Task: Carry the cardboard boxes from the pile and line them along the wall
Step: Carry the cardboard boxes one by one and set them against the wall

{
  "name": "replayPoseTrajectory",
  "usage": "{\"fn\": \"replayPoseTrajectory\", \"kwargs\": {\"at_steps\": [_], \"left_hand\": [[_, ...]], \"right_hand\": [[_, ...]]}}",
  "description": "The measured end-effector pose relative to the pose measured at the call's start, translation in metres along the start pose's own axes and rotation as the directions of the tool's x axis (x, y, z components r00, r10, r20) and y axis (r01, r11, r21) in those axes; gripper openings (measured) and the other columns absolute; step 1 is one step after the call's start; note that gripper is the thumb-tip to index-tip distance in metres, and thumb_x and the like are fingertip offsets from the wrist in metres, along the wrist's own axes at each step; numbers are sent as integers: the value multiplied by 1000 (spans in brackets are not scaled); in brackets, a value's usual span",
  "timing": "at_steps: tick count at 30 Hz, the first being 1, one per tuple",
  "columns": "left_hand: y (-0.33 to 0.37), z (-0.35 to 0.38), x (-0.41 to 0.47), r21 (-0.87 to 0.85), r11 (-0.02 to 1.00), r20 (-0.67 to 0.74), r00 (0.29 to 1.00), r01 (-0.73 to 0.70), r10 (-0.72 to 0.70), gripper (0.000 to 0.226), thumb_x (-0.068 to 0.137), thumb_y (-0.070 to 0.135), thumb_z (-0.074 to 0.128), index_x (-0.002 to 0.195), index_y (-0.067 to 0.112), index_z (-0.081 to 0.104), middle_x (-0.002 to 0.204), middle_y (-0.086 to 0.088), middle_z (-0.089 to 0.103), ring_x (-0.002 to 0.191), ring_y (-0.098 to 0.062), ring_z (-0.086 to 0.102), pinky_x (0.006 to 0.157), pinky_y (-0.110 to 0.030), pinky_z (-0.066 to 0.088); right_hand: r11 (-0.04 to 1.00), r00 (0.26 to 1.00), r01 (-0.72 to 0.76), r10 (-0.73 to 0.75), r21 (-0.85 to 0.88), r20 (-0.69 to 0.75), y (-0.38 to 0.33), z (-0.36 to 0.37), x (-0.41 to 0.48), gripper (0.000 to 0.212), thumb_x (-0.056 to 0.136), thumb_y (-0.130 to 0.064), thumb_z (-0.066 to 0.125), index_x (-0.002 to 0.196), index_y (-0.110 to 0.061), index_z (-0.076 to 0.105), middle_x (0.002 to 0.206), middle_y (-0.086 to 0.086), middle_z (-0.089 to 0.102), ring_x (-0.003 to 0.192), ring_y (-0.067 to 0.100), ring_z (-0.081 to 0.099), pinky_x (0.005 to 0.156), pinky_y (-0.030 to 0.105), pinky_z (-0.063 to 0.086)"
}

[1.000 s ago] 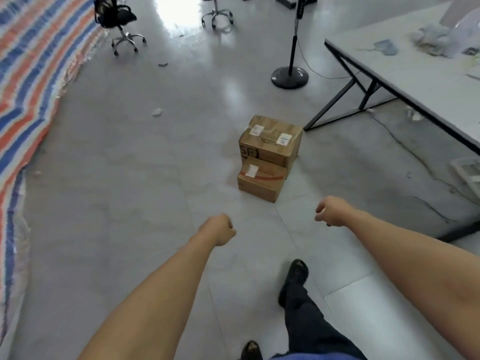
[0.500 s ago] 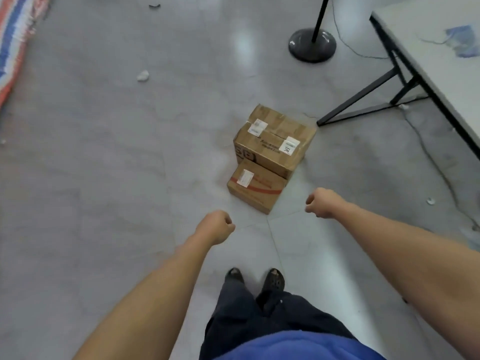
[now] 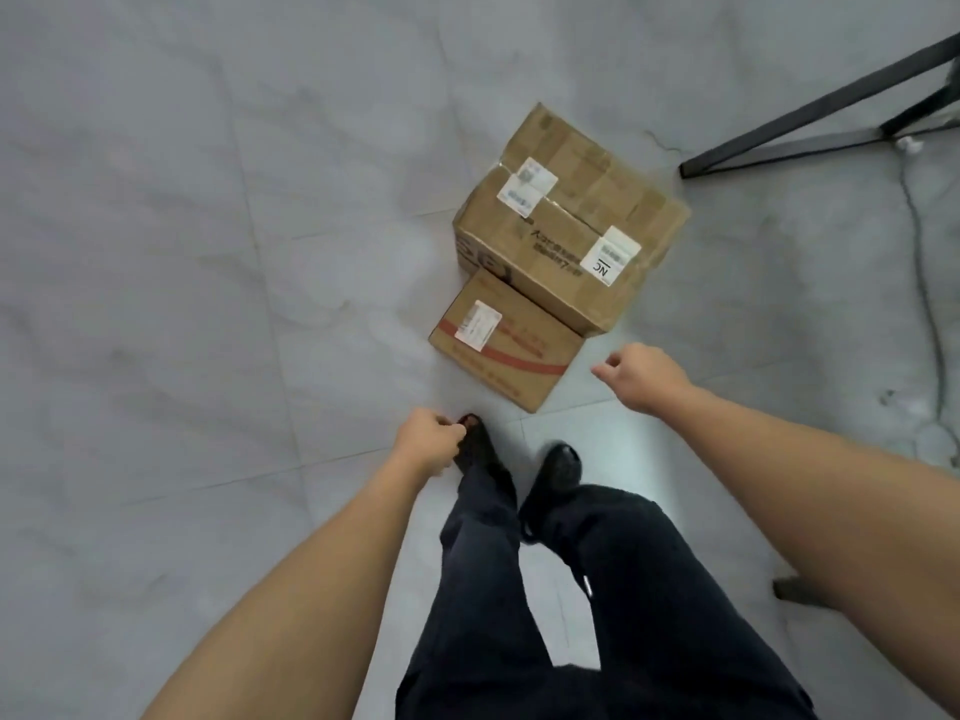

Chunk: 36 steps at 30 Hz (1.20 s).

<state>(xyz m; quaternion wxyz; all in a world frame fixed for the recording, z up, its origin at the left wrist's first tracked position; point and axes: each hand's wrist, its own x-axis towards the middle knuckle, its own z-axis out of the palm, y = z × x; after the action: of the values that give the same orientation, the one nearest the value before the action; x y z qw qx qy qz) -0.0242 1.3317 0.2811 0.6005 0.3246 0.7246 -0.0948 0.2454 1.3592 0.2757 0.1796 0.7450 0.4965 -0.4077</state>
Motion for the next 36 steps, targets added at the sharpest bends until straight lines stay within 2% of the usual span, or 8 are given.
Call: {"fn": "replayPoseTrajectory", "kwargs": {"at_steps": [4,11,15,19,23,27,32,36], "left_hand": [[17,17,75,-211,971,-4,993,116,-120,10,94,11,53,86,7,57,75,-13,57,67,-25,52,58,-32,43],[5,63,245,-451,853,-29,951,261,-307,9,93,16,54,86,11,56,72,-8,56,60,-23,50,54,-30,47],[-10,98,323,-584,737,-8,906,340,-424,20,97,31,54,86,14,54,94,-9,57,90,-28,58,79,-38,55],[-16,129,374,-736,555,104,875,388,-473,55,99,48,47,140,12,42,131,-11,51,116,-30,52,95,-46,51],[-13,153,392,-826,389,264,890,407,-371,63,95,63,42,139,19,47,133,-7,57,115,-25,56,96,-41,47],[-3,162,380,-841,386,290,918,379,-269,70,87,65,55,142,24,44,138,1,57,127,-23,51,107,-42,38],[-13,143,320,-849,370,288,918,376,-272,81,83,61,65,148,25,33,140,3,54,129,-23,49,109,-50,34],[-22,116,251,-900,309,218,930,309,-295,70,87,49,65,145,24,34,135,2,58,125,-26,52,107,-54,40]], "right_hand": [[999,1000,4,-5,-42,-7,-9,18,80,36,99,-42,46,99,-12,68,96,8,69,91,30,62,72,36,50],[973,996,90,-94,-212,-8,-15,79,250,37,101,-45,41,103,-11,55,104,12,64,94,34,58,72,38,44],[952,992,124,-120,-278,32,-15,125,316,49,99,-41,47,135,-8,41,124,19,59,113,39,56,88,45,49],[981,998,55,-48,-187,42,-9,163,358,89,91,-59,52,155,-18,8,153,14,34,134,38,41,107,52,39],[995,993,-96,97,-29,67,1,177,391,75,87,-62,59,143,-16,37,133,10,57,113,33,60,95,47,52],[993,988,-118,117,-3,102,-5,154,390,68,88,-56,63,137,-12,47,128,11,59,111,32,60,90,37,49],[1000,996,7,-5,-22,94,-43,110,339,64,81,-63,65,125,-17,54,107,2,65,94,26,64,84,41,55],[984,986,126,-111,-129,121,-96,72,277,59,78,-69,60,110,-20,52,91,-2,65,80,20,66,74,40,57]]}}
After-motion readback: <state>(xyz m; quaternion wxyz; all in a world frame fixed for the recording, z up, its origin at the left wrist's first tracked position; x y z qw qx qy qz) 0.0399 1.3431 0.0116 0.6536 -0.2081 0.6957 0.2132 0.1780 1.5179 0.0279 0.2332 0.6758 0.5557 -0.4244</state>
